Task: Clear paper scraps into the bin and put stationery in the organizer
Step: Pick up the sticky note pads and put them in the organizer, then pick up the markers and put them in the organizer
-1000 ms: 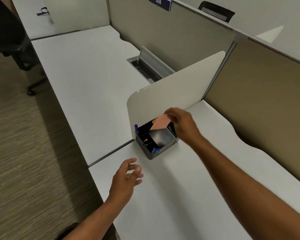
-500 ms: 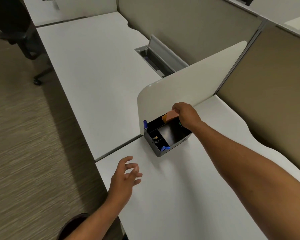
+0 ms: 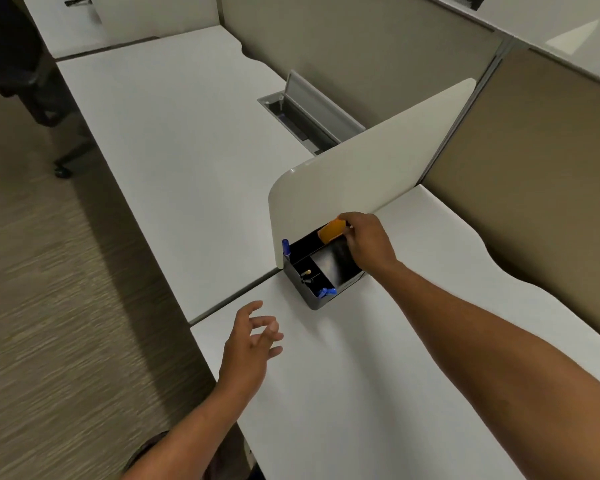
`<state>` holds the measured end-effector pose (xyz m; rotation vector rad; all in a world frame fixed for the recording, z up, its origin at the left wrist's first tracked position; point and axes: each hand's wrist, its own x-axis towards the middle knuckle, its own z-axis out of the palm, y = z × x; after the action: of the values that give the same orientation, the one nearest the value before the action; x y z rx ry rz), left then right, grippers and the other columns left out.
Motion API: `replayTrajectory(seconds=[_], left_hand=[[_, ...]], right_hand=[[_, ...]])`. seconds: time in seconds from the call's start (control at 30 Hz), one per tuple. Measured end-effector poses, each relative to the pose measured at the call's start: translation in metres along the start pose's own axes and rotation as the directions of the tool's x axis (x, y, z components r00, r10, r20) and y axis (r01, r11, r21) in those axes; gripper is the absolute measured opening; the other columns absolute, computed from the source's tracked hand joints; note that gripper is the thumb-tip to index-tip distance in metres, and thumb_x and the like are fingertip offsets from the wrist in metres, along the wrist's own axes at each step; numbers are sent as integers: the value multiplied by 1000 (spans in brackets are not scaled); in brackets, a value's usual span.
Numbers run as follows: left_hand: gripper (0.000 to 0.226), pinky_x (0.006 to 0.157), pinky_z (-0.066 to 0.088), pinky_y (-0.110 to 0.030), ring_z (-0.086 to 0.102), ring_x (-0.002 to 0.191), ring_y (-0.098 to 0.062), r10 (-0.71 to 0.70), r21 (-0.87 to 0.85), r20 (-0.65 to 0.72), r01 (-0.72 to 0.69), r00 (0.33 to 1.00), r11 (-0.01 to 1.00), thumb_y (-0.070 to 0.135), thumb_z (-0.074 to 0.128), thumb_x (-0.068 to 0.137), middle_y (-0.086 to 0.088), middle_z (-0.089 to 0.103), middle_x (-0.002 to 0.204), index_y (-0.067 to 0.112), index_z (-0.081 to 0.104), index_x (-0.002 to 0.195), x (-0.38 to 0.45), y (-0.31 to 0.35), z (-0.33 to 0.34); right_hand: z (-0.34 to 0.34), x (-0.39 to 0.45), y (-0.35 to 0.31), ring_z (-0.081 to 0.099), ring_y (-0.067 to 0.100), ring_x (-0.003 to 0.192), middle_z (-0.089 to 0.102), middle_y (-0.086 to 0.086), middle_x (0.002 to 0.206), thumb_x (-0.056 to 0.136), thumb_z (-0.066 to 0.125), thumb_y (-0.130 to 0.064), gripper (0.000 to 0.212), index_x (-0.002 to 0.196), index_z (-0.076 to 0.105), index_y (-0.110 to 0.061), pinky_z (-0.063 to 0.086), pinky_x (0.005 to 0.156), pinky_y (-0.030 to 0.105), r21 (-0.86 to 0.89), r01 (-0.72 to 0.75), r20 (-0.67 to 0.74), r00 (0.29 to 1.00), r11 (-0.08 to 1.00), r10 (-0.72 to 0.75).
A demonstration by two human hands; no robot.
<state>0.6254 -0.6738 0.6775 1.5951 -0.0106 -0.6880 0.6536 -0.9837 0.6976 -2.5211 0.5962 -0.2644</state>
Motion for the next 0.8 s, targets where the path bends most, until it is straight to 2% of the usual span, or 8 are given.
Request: replayTrajectory(seconds=[0.1,0.2,0.27,0.37,0.53,0.67,0.8], left_hand=[[38,88,65,-36,74,100,-13,26,43,-3,-26,1000,999,32,66,99,2,67,120,38,53,134,0,8,5],[29,94,63,-41,69,111,-14,59,123,3,-59,998,991,38,63,101,7,65,122,48,55,126,-1,12,12],[31,99,59,-38,64,117,-10,115,233,8,-114,993,966,45,59,101,17,62,122,48,53,132,-5,14,17],[45,97,48,-25,56,123,-3,247,439,5,-224,969,870,51,56,101,16,59,138,41,46,144,-24,15,23],[57,110,35,-28,40,148,-15,411,643,6,-319,911,697,55,51,102,7,39,163,38,35,155,-80,20,14],[59,123,31,-46,25,157,-18,496,738,-65,-293,866,608,55,49,103,7,27,169,39,31,157,-135,25,-15],[60,129,19,-54,6,162,-21,568,838,-190,-169,801,519,52,44,105,4,16,173,35,28,160,-190,22,-65]], right_hand=[[-1,-38,-16,62,23,114,71,3,123,104,53,-15,25,123,70,-14,49,102,37,30,136,-50,990,990,-134],[4,-84,-22,55,23,130,63,5,137,105,57,-23,32,136,63,-15,45,113,36,-58,208,-43,977,976,-211],[8,-115,-24,49,24,138,56,6,146,107,55,-31,40,143,56,-16,43,117,41,-135,241,-28,969,961,-247],[8,-155,-33,42,28,145,49,8,153,108,50,-38,47,150,47,-17,36,121,52,-187,287,15,957,940,-289],[0,-209,-72,31,32,154,39,10,163,107,34,-56,64,158,37,-18,23,126,55,-228,349,80,937,909,-340],[2,-246,-124,20,31,159,28,8,170,105,21,-66,72,162,28,-22,18,128,58,-203,437,133,899,876,-417],[19,-281,-181,12,32,161,17,5,173,102,13,-70,76,163,22,-26,14,129,60,-188,558,183,828,808,-530]])
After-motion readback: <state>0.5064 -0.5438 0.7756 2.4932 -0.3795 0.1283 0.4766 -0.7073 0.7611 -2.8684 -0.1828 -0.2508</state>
